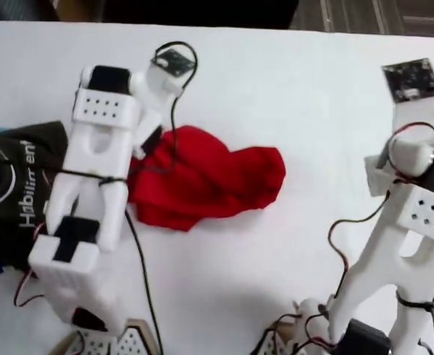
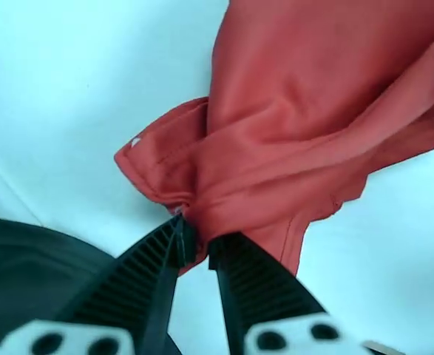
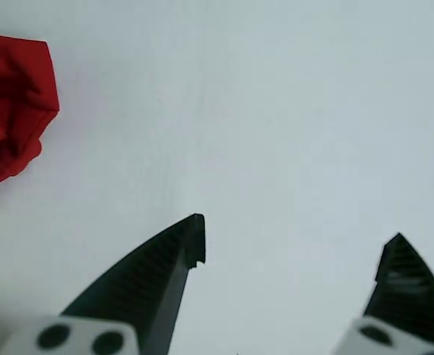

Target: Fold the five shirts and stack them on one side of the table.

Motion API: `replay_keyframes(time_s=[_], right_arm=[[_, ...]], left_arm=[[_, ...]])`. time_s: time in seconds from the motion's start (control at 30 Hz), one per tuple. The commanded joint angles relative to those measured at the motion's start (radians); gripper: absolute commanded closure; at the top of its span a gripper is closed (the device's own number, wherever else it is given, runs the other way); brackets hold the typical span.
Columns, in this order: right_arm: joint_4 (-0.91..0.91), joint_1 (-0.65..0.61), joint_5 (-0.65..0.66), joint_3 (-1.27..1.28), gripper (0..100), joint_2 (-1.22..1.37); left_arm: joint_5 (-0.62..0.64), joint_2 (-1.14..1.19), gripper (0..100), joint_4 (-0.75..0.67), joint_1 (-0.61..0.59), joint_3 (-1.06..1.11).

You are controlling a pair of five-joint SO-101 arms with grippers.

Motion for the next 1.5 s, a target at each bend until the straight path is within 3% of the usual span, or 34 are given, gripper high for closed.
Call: replay_keyframes(time_s=[0.0, 0.33, 0.57, 0.77, 0.93, 1.03, 1.23, 1.47], right_arm=[[0.002, -0.061, -0.005, -0.003, 62.9, -0.036], [0.002, -0.097, -0.005, -0.002, 62.9, -0.036], [-0.012, -0.137, -0.075, 0.068, 62.9, -0.035], [-0.038, -0.202, -0.080, 0.069, 62.9, -0.035], [-0.110, -0.306, -0.083, 0.077, 62.9, -0.025], [-0.166, -0.387, -0.138, 0.081, 62.9, -0.025], [-0.266, -0.568, -0.235, 0.080, 62.9, 0.079], [-0.306, -0.812, -0.322, -0.006, 62.9, 0.361]], left_arm=[[0.011, -0.109, 97, 0.017, -0.009, 0.044], [0.060, -0.135, 97, -0.003, 0.075, 0.140], [0.084, -0.138, 72, 0.015, 0.066, 0.117], [0.098, -0.224, 73, 0.017, 0.037, 0.143], [0.089, -0.431, 73, 0.011, 0.025, 0.341], [0.083, -0.575, 73, -0.040, -0.052, 0.521], [0.028, -0.802, 73, -0.259, -0.379, 0.832], [0.028, -0.810, 73, -0.278, -0.664, 0.895]])
